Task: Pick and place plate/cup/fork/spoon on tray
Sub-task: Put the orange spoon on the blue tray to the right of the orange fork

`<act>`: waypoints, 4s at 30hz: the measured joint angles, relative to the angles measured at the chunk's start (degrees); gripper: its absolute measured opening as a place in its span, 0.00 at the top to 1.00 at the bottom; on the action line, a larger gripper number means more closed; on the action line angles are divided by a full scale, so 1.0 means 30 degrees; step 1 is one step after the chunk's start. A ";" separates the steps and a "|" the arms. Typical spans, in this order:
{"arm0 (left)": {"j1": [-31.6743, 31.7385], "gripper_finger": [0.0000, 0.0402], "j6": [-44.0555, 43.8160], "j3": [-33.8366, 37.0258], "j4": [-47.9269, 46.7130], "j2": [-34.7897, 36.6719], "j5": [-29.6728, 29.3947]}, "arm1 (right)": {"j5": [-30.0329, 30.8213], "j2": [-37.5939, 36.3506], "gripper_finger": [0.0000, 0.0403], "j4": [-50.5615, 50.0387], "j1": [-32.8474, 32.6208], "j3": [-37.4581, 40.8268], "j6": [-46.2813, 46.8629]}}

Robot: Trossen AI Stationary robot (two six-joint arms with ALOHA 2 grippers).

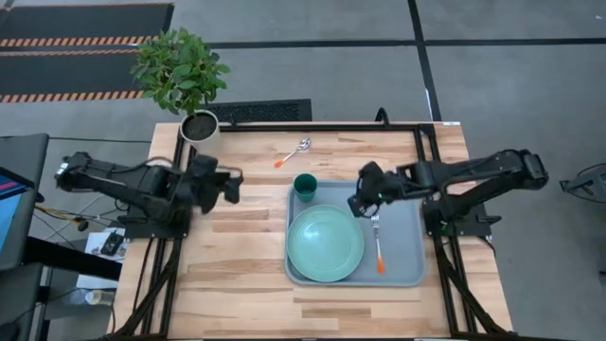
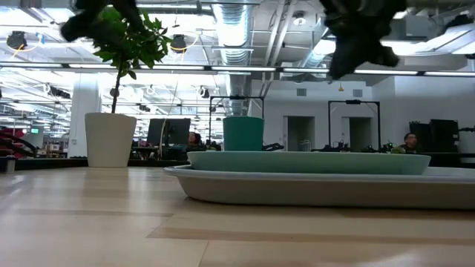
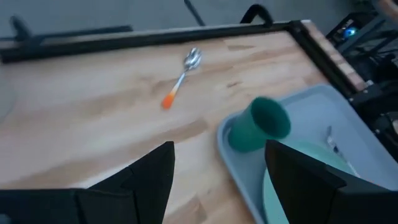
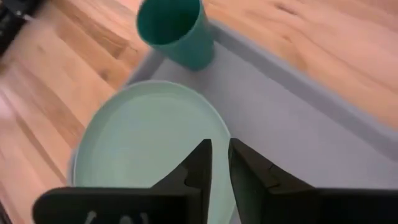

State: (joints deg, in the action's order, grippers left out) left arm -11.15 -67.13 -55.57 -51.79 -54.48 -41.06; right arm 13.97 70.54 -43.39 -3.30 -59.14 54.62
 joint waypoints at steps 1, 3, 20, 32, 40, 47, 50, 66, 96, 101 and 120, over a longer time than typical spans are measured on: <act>0.0853 0.41 0.1338 0.0000 0.0921 -0.0094 0.0450 | -0.0357 -0.0014 0.79 0.0285 0.0506 -0.0043 -0.0521; 0.2770 0.41 0.3936 -0.0007 0.2864 -0.0428 0.1714 | -0.0998 -0.0020 0.76 0.1027 0.1340 -0.0070 -0.1229; 1.4650 0.41 1.5266 -0.0015 1.2861 -1.0425 1.7314 | -0.2636 -0.0676 0.66 0.1017 0.2091 -0.0070 -0.1920; 1.4985 0.41 2.0729 -0.3614 1.1964 -1.5892 1.6071 | -0.2573 -0.0669 0.66 0.1035 0.2571 -0.0063 -0.1630; 1.5438 0.41 2.3355 -0.6353 0.9620 -1.8916 1.4786 | -0.1426 -0.0669 0.67 0.1091 0.2662 -0.0061 -0.0210; 1.5404 0.41 2.3901 -0.6841 0.9490 -2.0377 1.5894 | -0.1113 -0.0669 0.67 0.1028 0.2922 -0.0056 0.0143; 1.5273 0.42 2.4440 -0.6858 0.9311 -2.0909 1.4932 | -0.1113 -0.0669 0.67 0.1032 0.3101 -0.0048 0.0141; 1.4679 0.98 2.3556 -0.6945 0.8184 -2.1467 1.4805 | -0.1128 -0.0669 0.67 0.1027 0.3259 -0.0048 0.0148; 1.4738 1.00 2.1568 -0.6798 0.5248 -1.6892 1.5394 | -0.1142 -0.0662 0.68 0.2227 0.4807 -0.0034 -0.2380; 1.4745 1.00 2.1710 -0.6798 0.5027 -1.6889 1.5394 | -0.1142 -0.0662 0.68 0.2213 0.4869 -0.0034 -0.2394; 1.4701 1.00 2.1856 -0.3377 0.6985 -1.6867 1.4927 | -0.1157 -0.0611 0.68 0.2191 0.4864 -0.0034 -0.2365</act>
State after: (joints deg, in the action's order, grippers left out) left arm 32.95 -1.56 -65.70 -30.84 -105.08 3.73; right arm 10.50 68.71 -36.82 11.29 -59.24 47.53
